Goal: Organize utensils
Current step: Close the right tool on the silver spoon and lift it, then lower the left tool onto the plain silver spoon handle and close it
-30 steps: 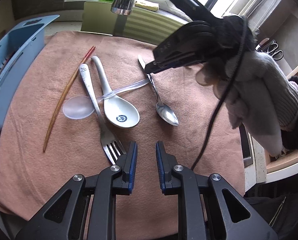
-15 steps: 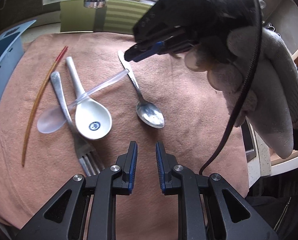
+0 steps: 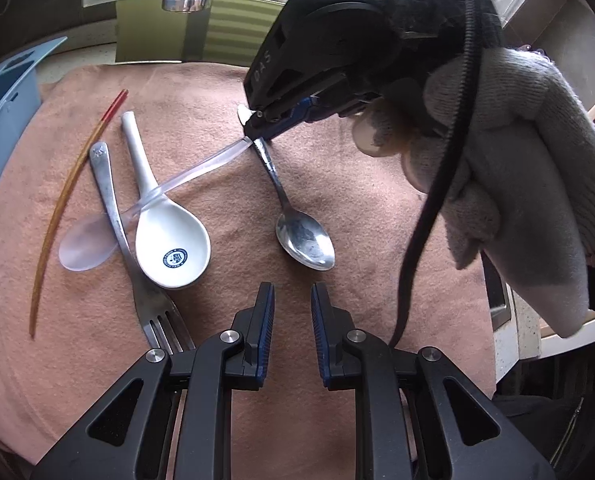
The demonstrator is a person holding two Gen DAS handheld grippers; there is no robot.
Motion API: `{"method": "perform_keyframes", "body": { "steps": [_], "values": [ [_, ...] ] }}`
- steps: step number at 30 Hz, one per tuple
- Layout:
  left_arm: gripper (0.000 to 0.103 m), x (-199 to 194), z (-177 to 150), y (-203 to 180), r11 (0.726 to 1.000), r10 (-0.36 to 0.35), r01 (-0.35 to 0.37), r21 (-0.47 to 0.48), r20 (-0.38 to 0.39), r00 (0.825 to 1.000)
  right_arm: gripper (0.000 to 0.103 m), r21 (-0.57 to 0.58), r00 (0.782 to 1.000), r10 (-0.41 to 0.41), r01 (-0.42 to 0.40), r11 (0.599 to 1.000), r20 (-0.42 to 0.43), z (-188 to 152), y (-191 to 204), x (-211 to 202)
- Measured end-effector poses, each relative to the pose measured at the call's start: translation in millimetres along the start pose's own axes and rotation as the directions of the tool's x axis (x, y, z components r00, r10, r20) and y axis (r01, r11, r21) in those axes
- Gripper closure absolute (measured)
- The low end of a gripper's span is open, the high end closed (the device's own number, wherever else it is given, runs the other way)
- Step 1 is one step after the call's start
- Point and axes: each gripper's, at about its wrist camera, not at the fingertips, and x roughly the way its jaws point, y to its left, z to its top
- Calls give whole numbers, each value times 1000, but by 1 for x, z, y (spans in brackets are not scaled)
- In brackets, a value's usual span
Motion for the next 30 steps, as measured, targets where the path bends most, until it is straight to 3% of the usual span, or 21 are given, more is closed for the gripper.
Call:
{"method": "perform_keyframes", "body": {
  "steps": [4,8,14,22,27,30],
  "values": [
    [86,4,-1,-9,1000,-16,16,24,-2,1000,95,43,1000,-20,20,999,-1,-13,-12,-8],
    [86,6,-4,-15,999,-23,23,44,-5,1000,94,87,998,63,-60,994,-27,-18,-24,-7],
    [86,6,-2,-13,999,-30,30,21,6,1000,94,59,985,171,-169,984,-37,-30,-26,-14],
    [82,19,-1,-24,999,-9,9,52,-5,1000,91,58,971,227,-223,973,-69,-39,-34,-13],
    [82,14,-4,-17,999,-1,0,41,4,1000,91,165,941,310,-287,943,-136,-45,-46,-1],
    [82,4,-7,-8,999,12,-12,31,10,1000,91,160,937,309,-284,945,-163,-51,-42,-1]
  ]
}}
